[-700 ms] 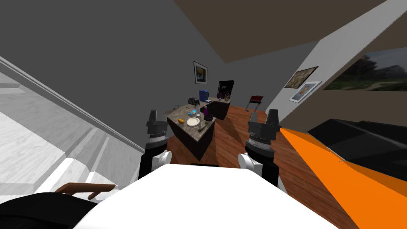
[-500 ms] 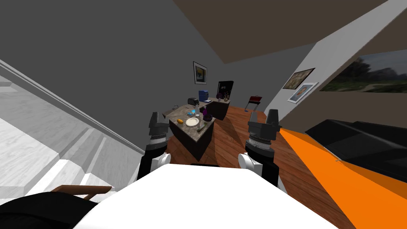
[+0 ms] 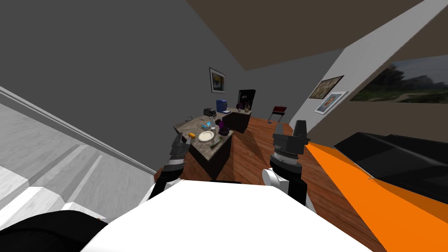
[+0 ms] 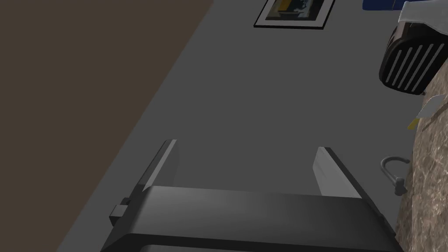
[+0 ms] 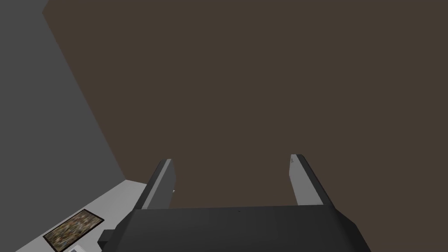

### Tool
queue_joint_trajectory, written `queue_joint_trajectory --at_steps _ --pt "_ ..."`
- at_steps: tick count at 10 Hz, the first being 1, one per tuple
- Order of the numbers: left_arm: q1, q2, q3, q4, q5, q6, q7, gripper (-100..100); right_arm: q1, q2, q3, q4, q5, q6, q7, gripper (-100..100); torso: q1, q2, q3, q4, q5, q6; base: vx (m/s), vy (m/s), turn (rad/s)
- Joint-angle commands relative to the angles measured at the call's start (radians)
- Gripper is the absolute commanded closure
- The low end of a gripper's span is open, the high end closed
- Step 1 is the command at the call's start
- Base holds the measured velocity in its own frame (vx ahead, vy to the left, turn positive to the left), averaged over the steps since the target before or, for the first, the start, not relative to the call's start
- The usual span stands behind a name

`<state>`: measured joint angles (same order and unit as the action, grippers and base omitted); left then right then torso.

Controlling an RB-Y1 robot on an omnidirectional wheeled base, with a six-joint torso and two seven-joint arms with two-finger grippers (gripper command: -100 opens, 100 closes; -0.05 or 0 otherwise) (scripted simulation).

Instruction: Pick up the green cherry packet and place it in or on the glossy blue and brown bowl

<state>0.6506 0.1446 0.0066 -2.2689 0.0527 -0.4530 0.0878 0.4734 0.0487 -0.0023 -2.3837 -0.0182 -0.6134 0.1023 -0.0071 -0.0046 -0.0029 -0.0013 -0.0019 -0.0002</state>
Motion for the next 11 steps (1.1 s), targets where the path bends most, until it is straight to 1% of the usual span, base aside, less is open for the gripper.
queue_joint_trajectory --at_steps 1,2,4,10,11 --pt "0.05 0.028 -0.02 0.042 0.004 -0.004 0.033 -100 0.0 0.0 0.0 0.0 0.0 0.0 0.0 0 0.0 0.0 0.0 0.0 0.0 0.0 0.017 -0.03 0.086" --pt "0.058 0.028 -0.02 0.042 0.004 -0.004 0.033 -100 0.0 0.0 0.0 0.0 0.0 0.0 0.0 0 0.004 0.003 0.002 0.001 0.001 0.0 0.004 -0.029 0.02" --pt "0.058 0.028 -0.02 0.042 0.004 -0.004 0.033 -100 0.0 0.0 0.0 0.0 0.0 0.0 0.0 0 0.007 0.004 0.003 0.001 0.002 0.0 0.0 -0.006 -0.001" --pt "0.058 0.028 -0.02 0.042 0.004 -0.004 0.033 -100 0.0 0.0 0.0 0.0 0.0 0.0 0.0 0 0.007 0.004 0.003 0.001 0.002 0.0 0.0 -0.003 -0.002" --pt "0.091 0.053 0.006 0.027 0.026 0.021 0.056 -100 0.0 0.0 0.0 0.0 0.0 0.0 0.0 0 0.007 0.005 0.003 0.001 0.002 0.0 -0.122 -0.061 -0.149"
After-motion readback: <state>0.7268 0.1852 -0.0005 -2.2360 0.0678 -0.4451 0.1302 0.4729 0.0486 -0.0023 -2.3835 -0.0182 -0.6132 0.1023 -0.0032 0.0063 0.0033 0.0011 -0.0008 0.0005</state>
